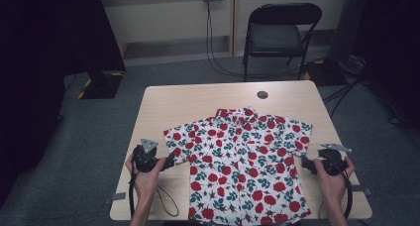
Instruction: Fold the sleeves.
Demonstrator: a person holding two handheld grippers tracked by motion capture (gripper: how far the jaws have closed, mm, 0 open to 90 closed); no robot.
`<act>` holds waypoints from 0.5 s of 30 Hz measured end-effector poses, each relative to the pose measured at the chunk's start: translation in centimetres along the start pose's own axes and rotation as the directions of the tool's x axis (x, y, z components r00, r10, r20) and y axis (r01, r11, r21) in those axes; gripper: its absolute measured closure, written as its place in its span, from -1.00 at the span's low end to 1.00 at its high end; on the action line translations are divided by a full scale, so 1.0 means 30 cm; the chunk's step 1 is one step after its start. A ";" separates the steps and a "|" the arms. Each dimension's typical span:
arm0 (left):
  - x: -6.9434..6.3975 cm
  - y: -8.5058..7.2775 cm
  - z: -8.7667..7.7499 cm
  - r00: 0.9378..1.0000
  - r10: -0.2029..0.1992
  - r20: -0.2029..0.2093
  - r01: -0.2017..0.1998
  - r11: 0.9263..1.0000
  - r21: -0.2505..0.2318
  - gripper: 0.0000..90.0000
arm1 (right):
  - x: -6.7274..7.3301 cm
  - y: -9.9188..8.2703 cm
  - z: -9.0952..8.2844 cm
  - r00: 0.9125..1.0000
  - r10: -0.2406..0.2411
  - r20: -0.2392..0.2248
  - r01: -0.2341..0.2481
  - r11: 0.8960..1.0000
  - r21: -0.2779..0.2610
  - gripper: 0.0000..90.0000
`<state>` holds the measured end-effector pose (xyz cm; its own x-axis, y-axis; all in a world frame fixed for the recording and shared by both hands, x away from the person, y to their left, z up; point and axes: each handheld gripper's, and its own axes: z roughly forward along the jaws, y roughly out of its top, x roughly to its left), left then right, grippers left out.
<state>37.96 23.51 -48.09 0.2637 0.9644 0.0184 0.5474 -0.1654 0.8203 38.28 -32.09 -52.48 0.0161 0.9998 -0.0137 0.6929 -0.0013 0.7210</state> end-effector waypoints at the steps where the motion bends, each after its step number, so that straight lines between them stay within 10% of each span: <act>1: -0.003 0.008 -0.001 1.000 -0.006 0.008 0.006 1.000 -0.005 -0.88 | 0.000 0.000 0.000 1.000 0.000 0.000 0.000 1.000 0.000 -1.00; 15: 0.061 0.075 0.071 0.995 -0.101 0.024 0.101 0.995 0.004 -0.89 | 0.000 0.000 0.000 1.000 0.000 0.000 0.000 1.000 0.000 -1.00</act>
<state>41.35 24.46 -47.43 0.2256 0.9711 -0.0784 0.5742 -0.0676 0.8159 38.28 -32.09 -52.48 0.0161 0.9998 -0.0140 0.6928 -0.0010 0.7211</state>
